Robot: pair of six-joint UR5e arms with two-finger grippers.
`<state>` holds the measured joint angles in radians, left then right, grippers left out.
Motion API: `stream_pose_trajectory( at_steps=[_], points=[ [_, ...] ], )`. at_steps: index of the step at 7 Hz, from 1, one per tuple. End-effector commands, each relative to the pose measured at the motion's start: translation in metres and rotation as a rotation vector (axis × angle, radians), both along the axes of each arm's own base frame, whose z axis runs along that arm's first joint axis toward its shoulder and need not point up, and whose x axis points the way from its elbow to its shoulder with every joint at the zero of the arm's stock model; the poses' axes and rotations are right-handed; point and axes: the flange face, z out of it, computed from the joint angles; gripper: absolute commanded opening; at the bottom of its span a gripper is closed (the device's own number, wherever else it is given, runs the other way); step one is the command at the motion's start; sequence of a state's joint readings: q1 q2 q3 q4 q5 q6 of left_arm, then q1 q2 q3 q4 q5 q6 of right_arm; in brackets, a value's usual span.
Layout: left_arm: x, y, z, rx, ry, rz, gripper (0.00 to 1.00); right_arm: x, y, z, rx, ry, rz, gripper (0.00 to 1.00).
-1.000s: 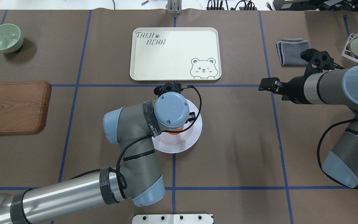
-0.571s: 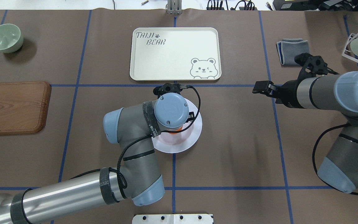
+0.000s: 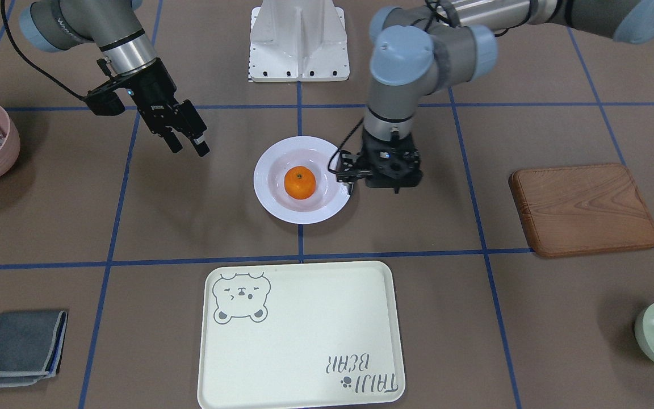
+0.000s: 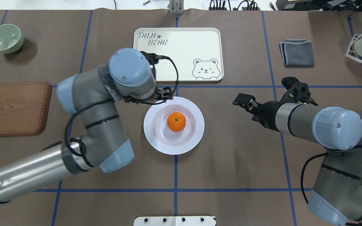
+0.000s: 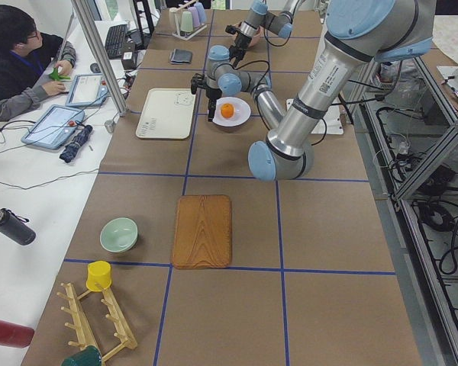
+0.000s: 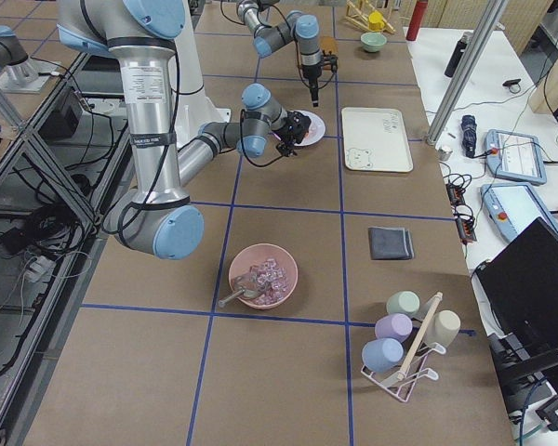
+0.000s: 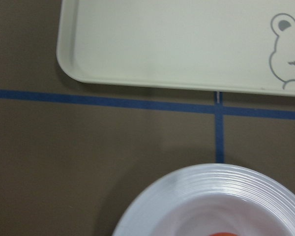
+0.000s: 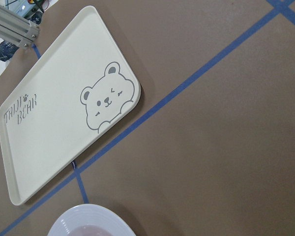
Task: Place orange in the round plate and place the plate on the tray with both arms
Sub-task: 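Open the left gripper and withdraw it while the right gripper approaches the plate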
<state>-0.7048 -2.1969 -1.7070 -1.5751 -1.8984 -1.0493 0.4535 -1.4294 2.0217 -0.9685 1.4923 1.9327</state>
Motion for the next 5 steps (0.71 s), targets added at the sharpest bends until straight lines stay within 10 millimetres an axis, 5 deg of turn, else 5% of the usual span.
stream_pose_trajectory(
  at_steps=[1,3,4,5],
  points=[
    [-0.115,-0.048,0.08,0.073,-0.104,0.106,0.98,-0.037,0.019,-0.021,-0.113,-0.116,0.071,0.96],
    [-0.224,-0.073,0.149,0.073,-0.116,0.166,0.98,-0.064,0.034,-0.033,-0.106,-0.143,0.111,0.96],
    [-0.273,-0.073,0.204,0.061,-0.154,0.177,0.98,-0.064,0.035,-0.035,-0.119,-0.156,0.122,0.97],
    [-0.351,-0.08,0.239,0.11,-0.192,0.188,0.98,-0.068,0.038,-0.037,-0.115,-0.159,0.123,0.97]
  ],
)
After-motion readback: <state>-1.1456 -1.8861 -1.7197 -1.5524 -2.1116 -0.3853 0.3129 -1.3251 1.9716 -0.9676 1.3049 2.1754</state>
